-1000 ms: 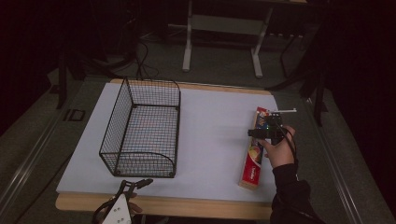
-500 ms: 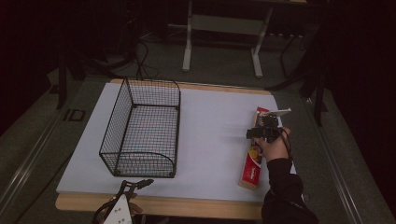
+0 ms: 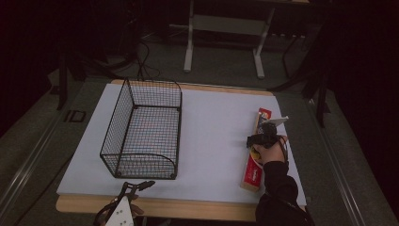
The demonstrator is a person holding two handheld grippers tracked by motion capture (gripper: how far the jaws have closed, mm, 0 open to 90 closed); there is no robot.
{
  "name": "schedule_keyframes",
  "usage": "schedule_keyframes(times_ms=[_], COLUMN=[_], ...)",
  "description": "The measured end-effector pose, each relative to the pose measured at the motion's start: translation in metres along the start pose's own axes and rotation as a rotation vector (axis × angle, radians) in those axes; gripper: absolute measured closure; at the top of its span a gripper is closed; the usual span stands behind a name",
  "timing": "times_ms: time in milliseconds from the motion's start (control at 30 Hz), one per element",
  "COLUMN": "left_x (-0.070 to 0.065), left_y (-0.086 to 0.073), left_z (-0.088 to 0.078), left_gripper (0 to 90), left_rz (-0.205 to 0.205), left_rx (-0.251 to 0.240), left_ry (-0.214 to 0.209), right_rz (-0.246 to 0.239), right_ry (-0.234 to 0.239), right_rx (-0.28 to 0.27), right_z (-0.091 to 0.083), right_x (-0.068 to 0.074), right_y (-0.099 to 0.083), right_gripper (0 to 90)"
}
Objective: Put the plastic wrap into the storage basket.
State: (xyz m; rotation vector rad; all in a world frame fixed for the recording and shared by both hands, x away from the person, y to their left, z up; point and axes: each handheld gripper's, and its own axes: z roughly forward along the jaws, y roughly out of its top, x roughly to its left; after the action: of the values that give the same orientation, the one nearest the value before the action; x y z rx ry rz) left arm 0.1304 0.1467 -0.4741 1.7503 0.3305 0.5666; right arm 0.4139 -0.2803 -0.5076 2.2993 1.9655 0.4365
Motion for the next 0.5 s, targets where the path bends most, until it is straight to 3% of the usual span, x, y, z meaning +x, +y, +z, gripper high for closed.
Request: schedule_keyframes(times_ms=[200,333,500], left_x=[0.000,0.000,0.000], left_y=[0.000,0.000,0.000], left_z=[0.000,0.000,0.000], left_gripper=[0.0,0.0,0.0], left_rz=[0.005,0.006,0.004], left_rx=[0.004,0.002,0.004], left_ry=[0.000,-0.003,-0.002], right_rz=[0.021,0.029,-0.039], right_ry=[-0.054,-0.080,-0.108], right_rx=[0.013,0.012,0.006], right_z=[0.003,-0.005,-0.013], right_x=[0.007,0.011,0.016], right_y=[0.001,0.004,0.008], right_gripper=[32.5,38.2,38.8])
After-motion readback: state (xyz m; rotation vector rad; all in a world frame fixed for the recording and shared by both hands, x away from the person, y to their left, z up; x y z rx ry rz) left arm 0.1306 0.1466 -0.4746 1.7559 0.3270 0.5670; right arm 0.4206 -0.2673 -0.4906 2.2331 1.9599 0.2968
